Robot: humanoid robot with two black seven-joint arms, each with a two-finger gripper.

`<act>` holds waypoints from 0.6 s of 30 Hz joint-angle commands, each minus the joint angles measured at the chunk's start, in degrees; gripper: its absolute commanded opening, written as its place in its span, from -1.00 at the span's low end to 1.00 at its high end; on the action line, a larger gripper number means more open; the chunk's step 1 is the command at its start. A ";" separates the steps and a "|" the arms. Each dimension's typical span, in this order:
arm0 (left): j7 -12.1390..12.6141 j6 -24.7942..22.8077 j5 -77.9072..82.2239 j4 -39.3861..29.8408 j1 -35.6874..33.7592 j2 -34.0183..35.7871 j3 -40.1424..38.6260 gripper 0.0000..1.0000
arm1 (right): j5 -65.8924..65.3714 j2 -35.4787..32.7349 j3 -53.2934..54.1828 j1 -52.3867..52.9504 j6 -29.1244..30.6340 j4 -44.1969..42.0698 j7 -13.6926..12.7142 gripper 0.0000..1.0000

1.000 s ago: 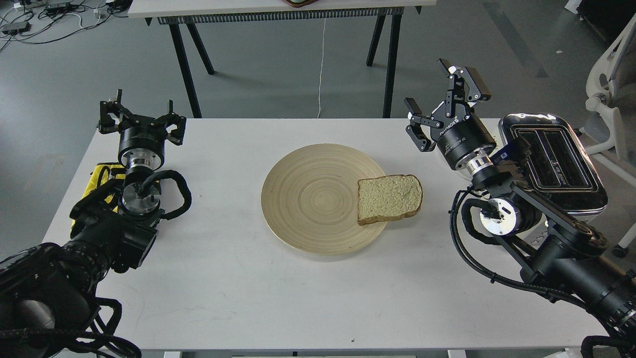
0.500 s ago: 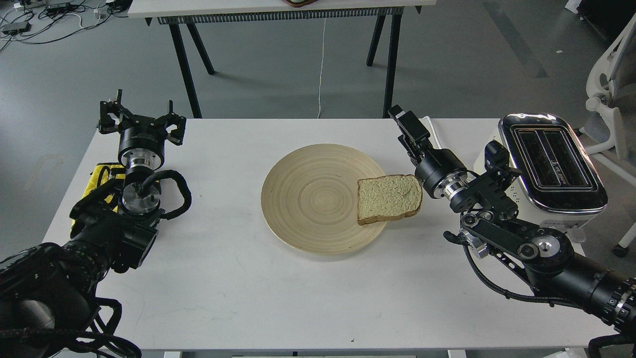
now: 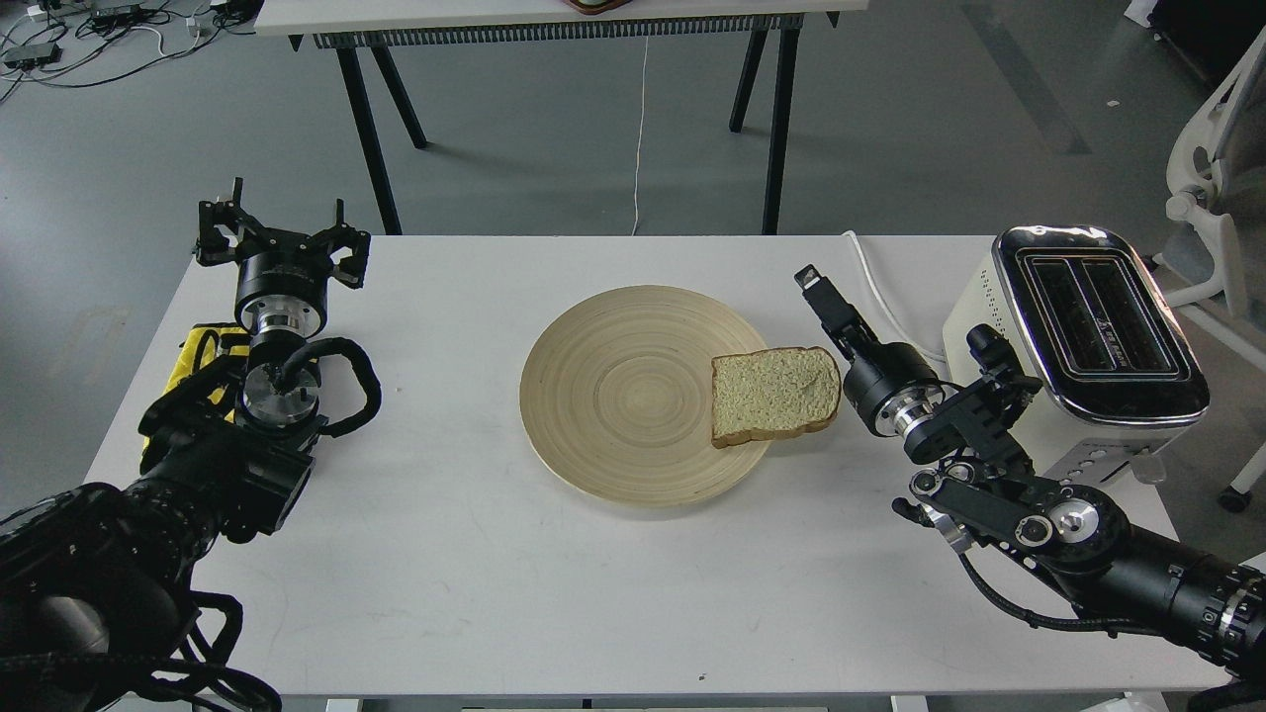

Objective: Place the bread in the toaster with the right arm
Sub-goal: 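Lower the right gripper to the bread slice's edge in the bowl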

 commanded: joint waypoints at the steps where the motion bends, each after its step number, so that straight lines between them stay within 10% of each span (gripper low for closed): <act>1: 0.01 0.00 0.02 0.00 0.00 0.00 -0.02 1.00 | 0.01 0.09 -0.04 -0.68 0.00 -0.31 -1.17 0.92; 18: 0.01 0.00 0.02 0.00 0.00 0.00 0.07 1.00 | 0.01 0.09 -5.31 -2.44 0.00 -2.59 -3.63 0.92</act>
